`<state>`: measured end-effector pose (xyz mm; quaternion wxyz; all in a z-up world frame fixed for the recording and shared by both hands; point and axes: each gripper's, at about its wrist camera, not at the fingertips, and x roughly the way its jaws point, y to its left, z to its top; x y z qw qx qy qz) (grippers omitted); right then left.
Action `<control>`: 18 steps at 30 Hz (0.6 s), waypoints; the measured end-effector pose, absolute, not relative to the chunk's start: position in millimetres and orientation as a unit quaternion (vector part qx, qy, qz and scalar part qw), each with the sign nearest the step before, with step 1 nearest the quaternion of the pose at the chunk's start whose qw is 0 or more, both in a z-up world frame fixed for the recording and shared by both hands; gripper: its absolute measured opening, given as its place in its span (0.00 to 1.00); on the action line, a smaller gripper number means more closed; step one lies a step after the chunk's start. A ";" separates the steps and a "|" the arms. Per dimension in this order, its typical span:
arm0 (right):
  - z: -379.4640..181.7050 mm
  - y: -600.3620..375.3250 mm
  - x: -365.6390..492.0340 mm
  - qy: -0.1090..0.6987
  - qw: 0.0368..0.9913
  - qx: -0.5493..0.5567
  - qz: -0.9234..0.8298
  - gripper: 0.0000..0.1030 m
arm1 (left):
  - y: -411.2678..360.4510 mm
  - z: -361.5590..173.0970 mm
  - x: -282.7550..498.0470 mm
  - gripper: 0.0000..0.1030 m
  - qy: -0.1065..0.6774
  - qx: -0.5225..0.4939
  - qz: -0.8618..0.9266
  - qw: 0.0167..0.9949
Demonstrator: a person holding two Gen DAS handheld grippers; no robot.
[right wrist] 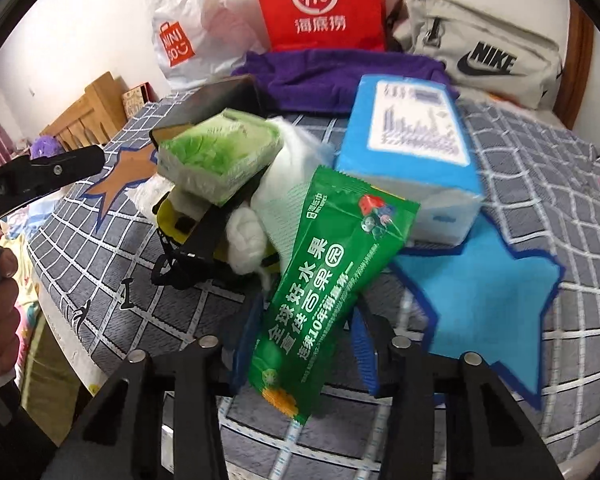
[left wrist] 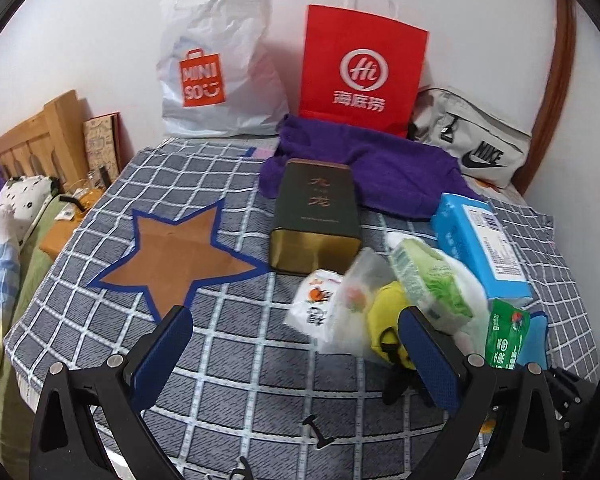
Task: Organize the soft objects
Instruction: 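Grasp the green snack sachet with the right tool while the left tool grasps the green tea packet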
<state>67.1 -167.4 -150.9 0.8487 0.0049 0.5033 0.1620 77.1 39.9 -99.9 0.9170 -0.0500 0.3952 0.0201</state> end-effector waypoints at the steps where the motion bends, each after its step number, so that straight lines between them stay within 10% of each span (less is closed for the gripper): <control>1: -147.7 -170.9 66.7 0.501 0.850 0.007 0.163 0.41 | 37.1 -98.8 77.1 1.00 0.394 -0.049 0.014 0.918; 6: -138.6 -192.9 66.4 0.499 0.850 0.020 0.165 0.18 | 11.7 -93.8 81.9 1.00 0.390 -0.042 -0.025 0.919; 18: -143.1 -218.9 71.2 0.485 0.848 0.078 0.201 0.11 | -43.5 -109.9 108.5 1.00 0.414 0.028 -0.053 0.908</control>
